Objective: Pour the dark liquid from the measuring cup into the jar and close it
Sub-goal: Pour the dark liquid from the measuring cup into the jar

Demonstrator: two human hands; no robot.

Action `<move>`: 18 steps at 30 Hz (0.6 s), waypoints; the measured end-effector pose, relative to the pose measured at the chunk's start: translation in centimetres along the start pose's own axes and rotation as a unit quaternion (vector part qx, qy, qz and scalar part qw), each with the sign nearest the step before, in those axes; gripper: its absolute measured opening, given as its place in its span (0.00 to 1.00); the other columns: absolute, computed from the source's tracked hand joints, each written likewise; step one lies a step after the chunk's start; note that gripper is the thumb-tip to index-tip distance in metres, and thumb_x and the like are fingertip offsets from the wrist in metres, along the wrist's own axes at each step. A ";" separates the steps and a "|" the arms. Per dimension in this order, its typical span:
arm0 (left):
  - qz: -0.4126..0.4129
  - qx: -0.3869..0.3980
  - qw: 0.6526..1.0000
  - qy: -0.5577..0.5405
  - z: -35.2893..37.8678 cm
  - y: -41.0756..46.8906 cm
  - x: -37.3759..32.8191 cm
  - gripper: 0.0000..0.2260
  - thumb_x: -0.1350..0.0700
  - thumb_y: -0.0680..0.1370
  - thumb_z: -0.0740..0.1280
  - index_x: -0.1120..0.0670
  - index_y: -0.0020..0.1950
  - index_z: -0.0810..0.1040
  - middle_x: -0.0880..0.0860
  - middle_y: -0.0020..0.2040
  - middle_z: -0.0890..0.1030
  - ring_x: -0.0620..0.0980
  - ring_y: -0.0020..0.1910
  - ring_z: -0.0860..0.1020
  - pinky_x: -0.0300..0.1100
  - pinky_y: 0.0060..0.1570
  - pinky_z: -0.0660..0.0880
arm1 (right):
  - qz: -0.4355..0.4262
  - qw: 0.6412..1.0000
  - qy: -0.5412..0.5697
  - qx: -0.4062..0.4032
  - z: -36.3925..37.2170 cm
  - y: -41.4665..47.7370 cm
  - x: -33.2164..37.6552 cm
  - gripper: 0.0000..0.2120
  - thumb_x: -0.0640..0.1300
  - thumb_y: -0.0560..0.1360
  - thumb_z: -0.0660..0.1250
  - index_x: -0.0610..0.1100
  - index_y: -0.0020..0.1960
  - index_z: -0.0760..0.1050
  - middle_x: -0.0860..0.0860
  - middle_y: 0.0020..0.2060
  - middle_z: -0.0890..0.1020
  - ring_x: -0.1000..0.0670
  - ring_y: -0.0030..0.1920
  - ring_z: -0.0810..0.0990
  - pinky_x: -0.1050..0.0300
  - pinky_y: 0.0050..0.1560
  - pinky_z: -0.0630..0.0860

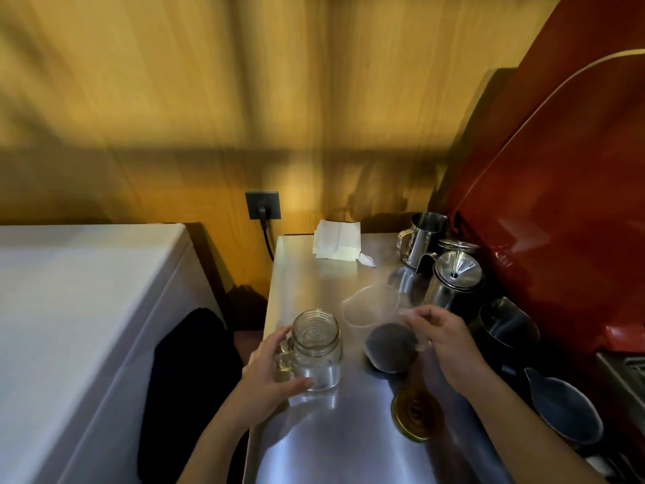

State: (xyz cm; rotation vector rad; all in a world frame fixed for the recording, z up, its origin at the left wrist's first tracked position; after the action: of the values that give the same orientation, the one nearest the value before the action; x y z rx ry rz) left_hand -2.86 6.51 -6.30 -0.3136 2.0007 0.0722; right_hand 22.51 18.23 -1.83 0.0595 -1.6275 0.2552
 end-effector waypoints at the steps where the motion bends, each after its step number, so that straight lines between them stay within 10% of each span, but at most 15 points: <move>1: -0.001 0.002 1.000 -0.001 0.0 0.0 0.0 0.38 0.35 0.54 0.73 0.29 0.60 0.60 0.40 0.62 0.69 0.49 0.68 0.65 0.54 0.72 0.59 | -0.003 1.000 0.007 -0.007 0.1 0.0 -0.1 0.05 0.39 0.74 0.65 0.39 0.41 0.77 0.40 0.41 0.78 0.43 0.44 0.74 0.50 0.46 0.70; 18: 0.022 -0.029 0.999 0.024 1.6 1.0 -2.4 0.44 0.48 0.63 0.79 0.46 0.73 0.58 0.47 0.69 0.65 0.47 0.69 0.60 0.47 0.70 0.60 | -0.196 0.980 -0.029 0.008 1.6 0.9 8.9 0.16 0.48 0.71 0.68 0.37 0.33 0.71 0.47 0.28 0.72 0.52 0.33 0.70 0.55 0.37 0.65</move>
State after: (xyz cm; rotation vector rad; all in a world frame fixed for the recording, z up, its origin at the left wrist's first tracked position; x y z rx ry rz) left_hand -0.75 8.28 -4.90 -0.3112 2.0560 0.1528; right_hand 20.09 19.83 6.80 0.3999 -1.6339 -0.0376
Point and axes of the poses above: each hand's wrist, its own y-axis towards the middle knuckle, its own z-axis out of the palm, x = y × z, the point moved 7 cm from there along y, towards the middle knuckle
